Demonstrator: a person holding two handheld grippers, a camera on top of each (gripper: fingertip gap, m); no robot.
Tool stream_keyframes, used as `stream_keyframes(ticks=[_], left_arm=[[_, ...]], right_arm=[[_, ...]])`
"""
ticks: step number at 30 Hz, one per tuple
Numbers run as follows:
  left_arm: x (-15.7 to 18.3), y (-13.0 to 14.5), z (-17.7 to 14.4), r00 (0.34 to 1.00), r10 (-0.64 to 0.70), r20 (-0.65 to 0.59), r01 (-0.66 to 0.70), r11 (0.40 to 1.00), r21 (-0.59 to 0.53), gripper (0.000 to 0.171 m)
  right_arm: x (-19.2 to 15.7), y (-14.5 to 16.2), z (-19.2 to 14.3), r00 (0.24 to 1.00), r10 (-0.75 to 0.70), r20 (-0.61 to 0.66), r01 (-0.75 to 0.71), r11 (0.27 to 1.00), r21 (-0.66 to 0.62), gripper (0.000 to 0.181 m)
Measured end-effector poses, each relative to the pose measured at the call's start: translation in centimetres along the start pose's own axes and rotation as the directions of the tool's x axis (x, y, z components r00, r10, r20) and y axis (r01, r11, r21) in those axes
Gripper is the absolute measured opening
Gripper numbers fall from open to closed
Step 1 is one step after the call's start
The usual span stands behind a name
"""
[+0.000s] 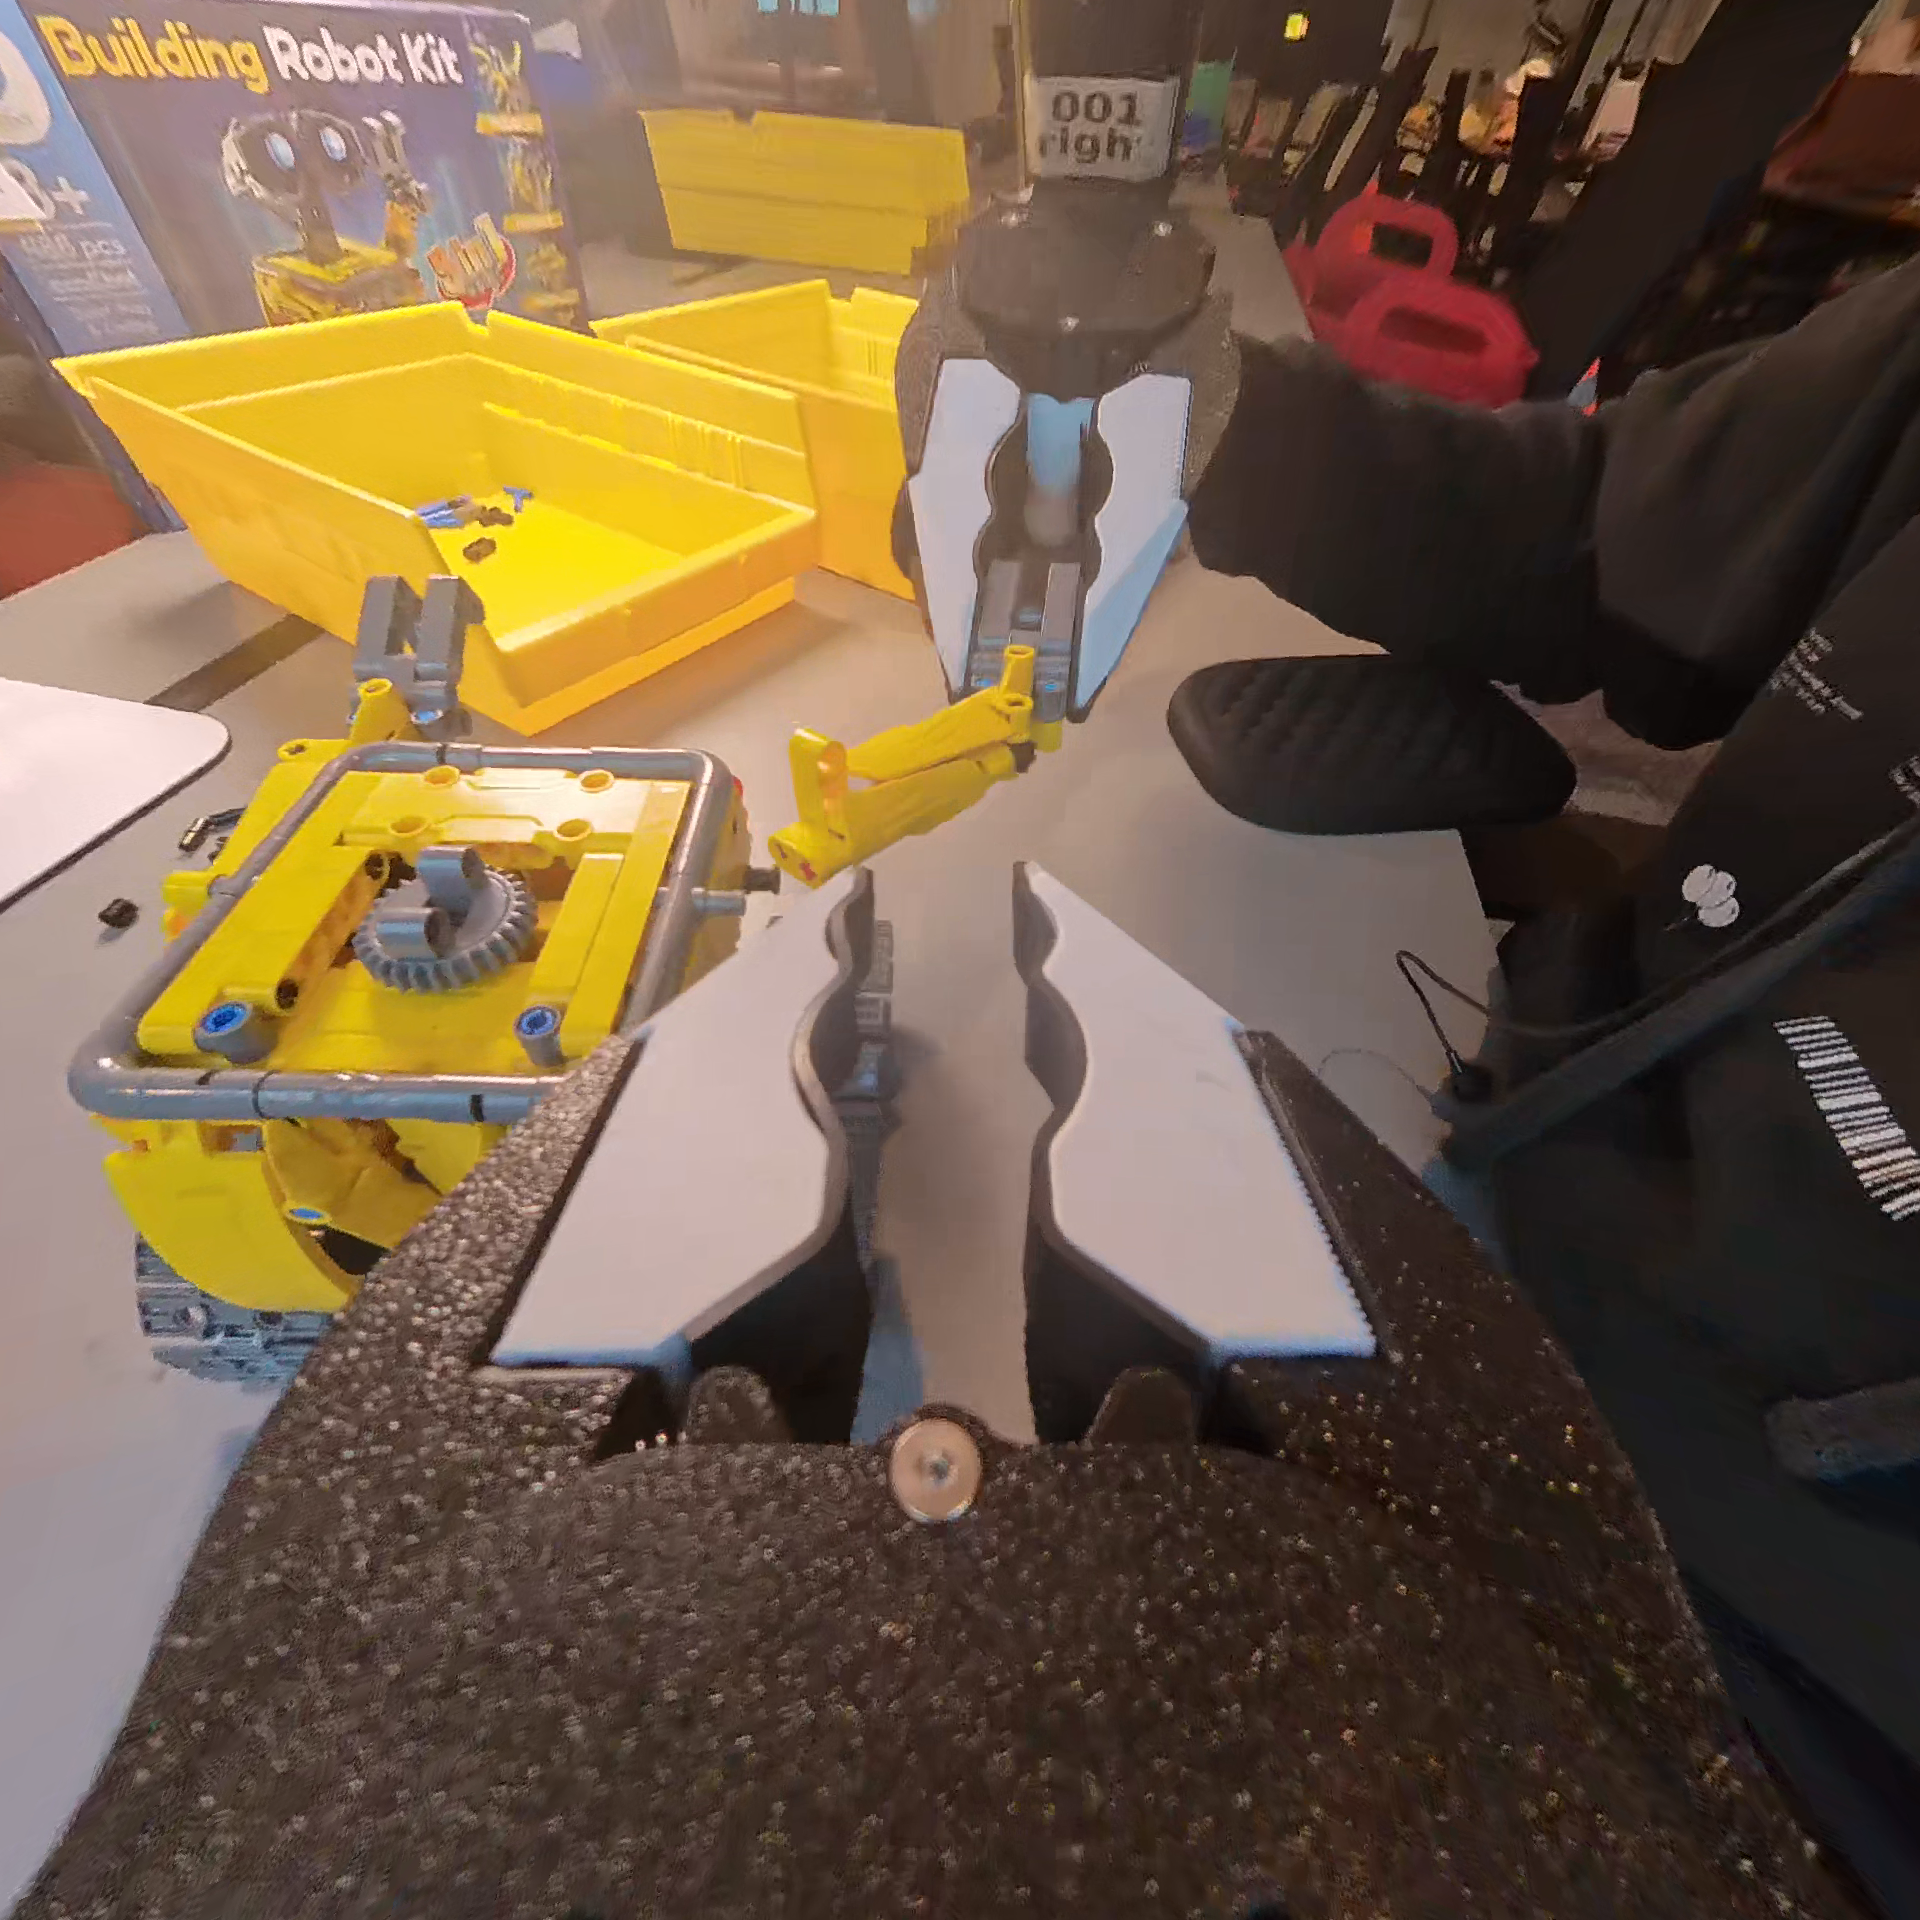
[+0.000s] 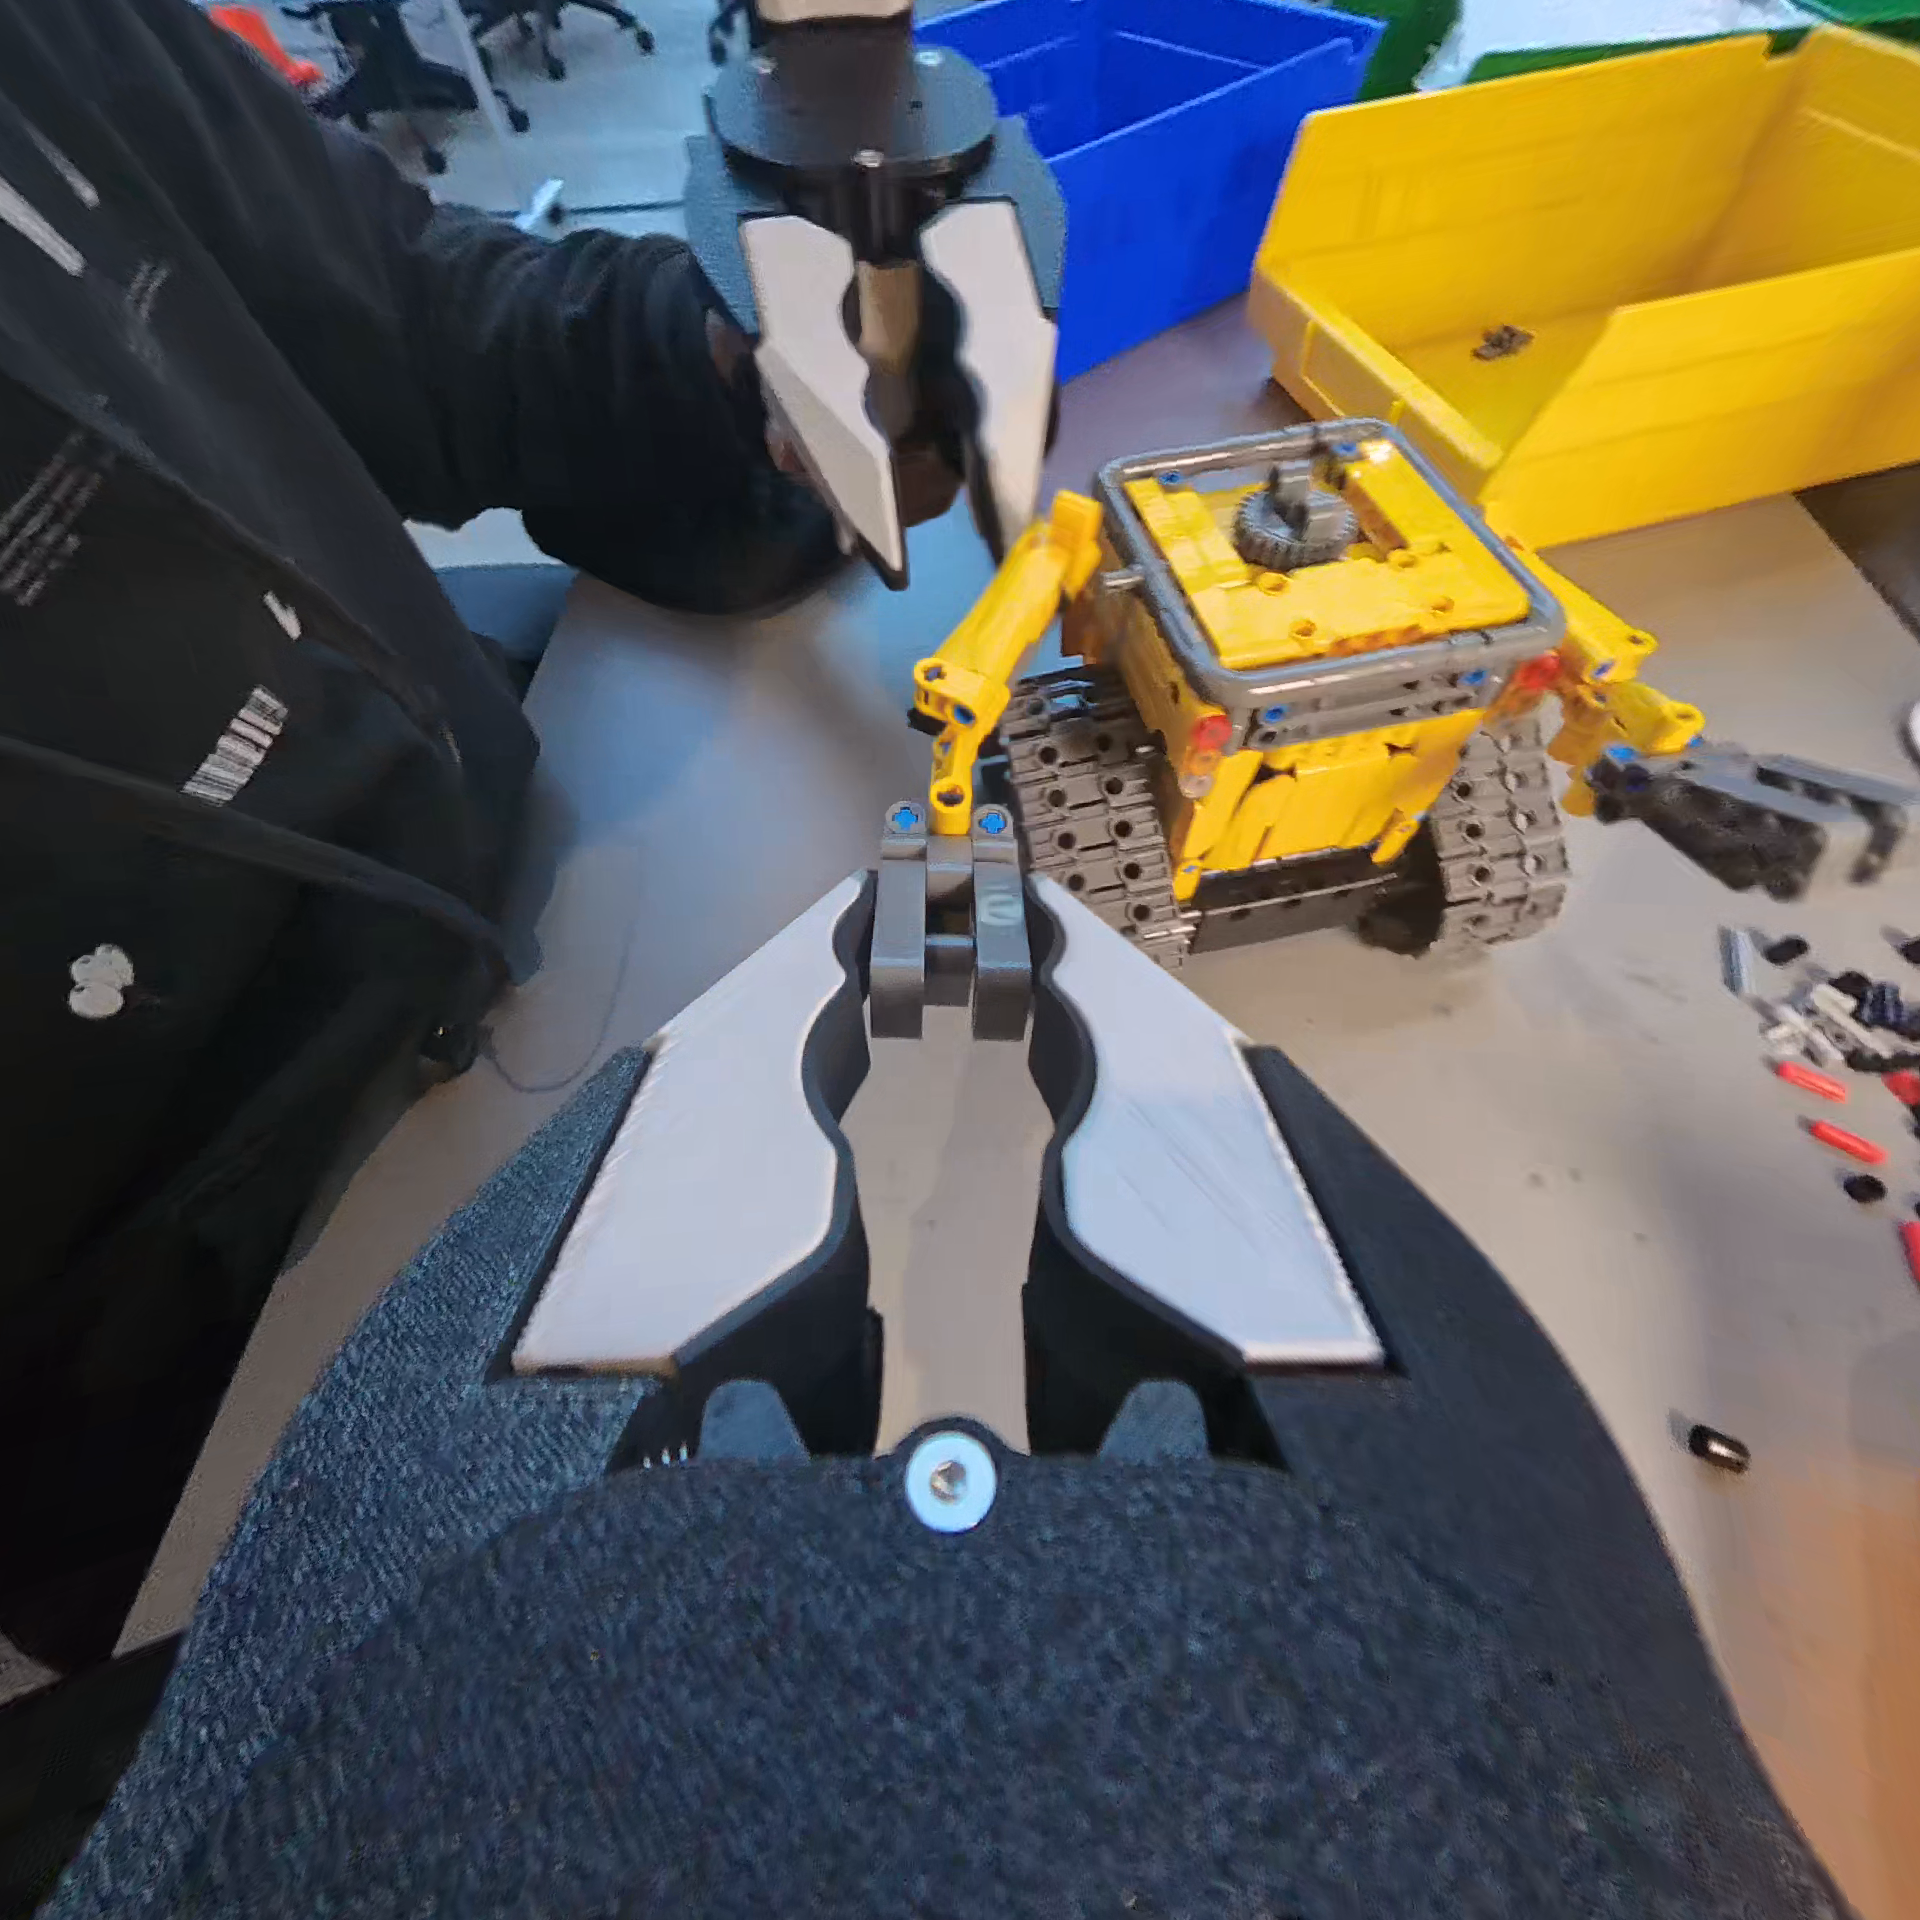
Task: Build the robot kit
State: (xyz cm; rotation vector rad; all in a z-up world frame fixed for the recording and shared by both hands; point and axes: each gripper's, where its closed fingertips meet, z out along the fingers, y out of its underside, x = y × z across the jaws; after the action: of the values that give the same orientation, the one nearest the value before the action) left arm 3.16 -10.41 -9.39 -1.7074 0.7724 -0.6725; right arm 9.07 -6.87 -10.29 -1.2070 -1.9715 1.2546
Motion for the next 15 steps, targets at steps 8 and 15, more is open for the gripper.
stream_keyframes(ticks=[8,15], left_arm=[[1.0,0.1,-1.1,0.984,-0.138,-0.117,0.136,0.99,-0.024,0.043],[1.8,-0.4,-0.6,0.991,-0.084,-0.102,0.082,0.996,-0.023,0.02]], right_arm=[[-2.9,-2.4,-0.5,0.989,-0.125,0.083,0.117,0.988,0.1,0.026],[-4.7,-2.8,-0.1,0.981,-0.138,0.138,0.127,0.988,0.087,0.026]])
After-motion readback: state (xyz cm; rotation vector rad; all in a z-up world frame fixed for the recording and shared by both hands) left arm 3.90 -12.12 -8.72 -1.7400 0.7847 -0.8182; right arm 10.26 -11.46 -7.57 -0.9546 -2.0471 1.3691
